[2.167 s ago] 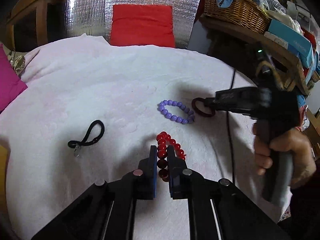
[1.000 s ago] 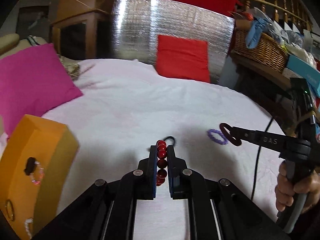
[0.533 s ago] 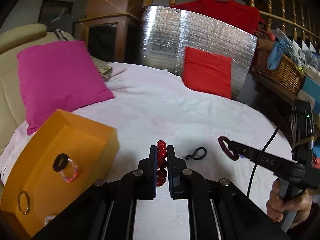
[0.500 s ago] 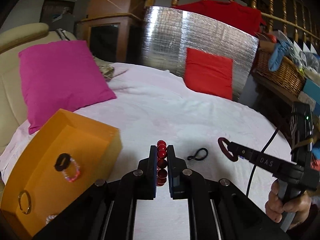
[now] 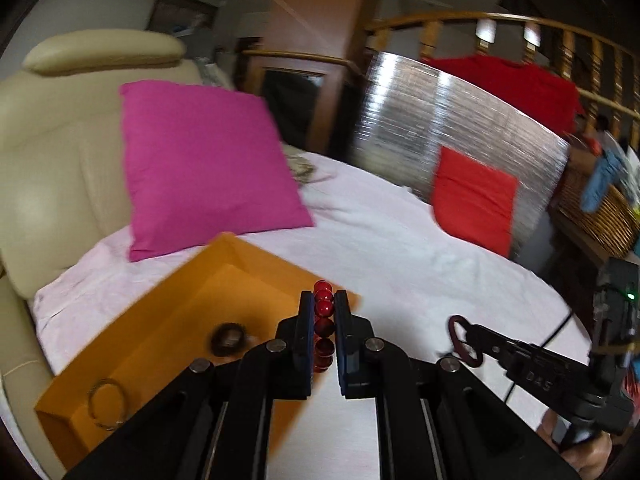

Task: Organize jewelry
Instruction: 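Carry the red bracelet and maroon hair tie into the orange box while opening both tools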

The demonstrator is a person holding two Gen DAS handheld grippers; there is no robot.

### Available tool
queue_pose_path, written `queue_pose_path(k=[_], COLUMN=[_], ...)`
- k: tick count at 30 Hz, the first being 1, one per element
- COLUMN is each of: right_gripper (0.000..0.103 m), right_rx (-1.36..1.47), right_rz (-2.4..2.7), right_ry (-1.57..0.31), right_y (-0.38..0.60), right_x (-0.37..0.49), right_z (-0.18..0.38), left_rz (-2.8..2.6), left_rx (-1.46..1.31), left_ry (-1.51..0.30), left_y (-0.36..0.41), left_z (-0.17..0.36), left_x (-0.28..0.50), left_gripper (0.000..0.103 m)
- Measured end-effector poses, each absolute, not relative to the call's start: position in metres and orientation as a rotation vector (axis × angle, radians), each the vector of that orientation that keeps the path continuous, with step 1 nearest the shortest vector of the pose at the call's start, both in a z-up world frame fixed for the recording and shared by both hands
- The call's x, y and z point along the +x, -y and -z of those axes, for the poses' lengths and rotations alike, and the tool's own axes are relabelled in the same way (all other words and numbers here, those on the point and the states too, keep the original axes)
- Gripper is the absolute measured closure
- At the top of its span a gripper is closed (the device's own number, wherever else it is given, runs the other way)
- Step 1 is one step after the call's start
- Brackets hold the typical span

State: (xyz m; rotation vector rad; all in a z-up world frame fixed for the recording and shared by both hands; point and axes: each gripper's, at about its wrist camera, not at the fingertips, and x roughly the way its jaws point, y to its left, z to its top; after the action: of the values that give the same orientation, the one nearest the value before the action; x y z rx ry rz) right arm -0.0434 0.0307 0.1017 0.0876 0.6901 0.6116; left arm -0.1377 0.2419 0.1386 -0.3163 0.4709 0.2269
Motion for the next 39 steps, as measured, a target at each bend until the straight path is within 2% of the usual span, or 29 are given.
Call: queue_pose_path(k=[10, 20, 31, 36, 39], right_gripper=[0.098, 0.098, 0.097, 0.084, 0.075], right_rx=[-0.078, -0.253, -0.31, -0.296, -0.271], right_rz=[-0.684, -0.646, -0.577, -0.565, -0.558], right_ry=[-0.694, -0.758, -0.812, -0.822, -0.828], right_y=[-0.126, -0.195, -0.211, -0.208, -0.204], right_x=[-0.044, -0.027, -0.007, -0.005, -0.002], right_z=[-0.112, -0.088, -0.069, -0.069, -0.071], left_rz=[-0.436, -0.468, -0.486, -0.491, -0.5], left_rx=[-0.416, -0.43, -0.426, -0.43, -0.418], left_ry=[-0.608, -0.766, -0.863, -0.874, -0.87], left_y=[-0.312, -0.325, -0.326, -0.326, -0.325], left_z=[-0.104, -0.072, -0.053, -0.051, -0.052], left_x=[-0.141, -0.129, -0.116, -0.114, -0.114], left_gripper=[0.093, 0.093, 0.093, 0.092, 0.082])
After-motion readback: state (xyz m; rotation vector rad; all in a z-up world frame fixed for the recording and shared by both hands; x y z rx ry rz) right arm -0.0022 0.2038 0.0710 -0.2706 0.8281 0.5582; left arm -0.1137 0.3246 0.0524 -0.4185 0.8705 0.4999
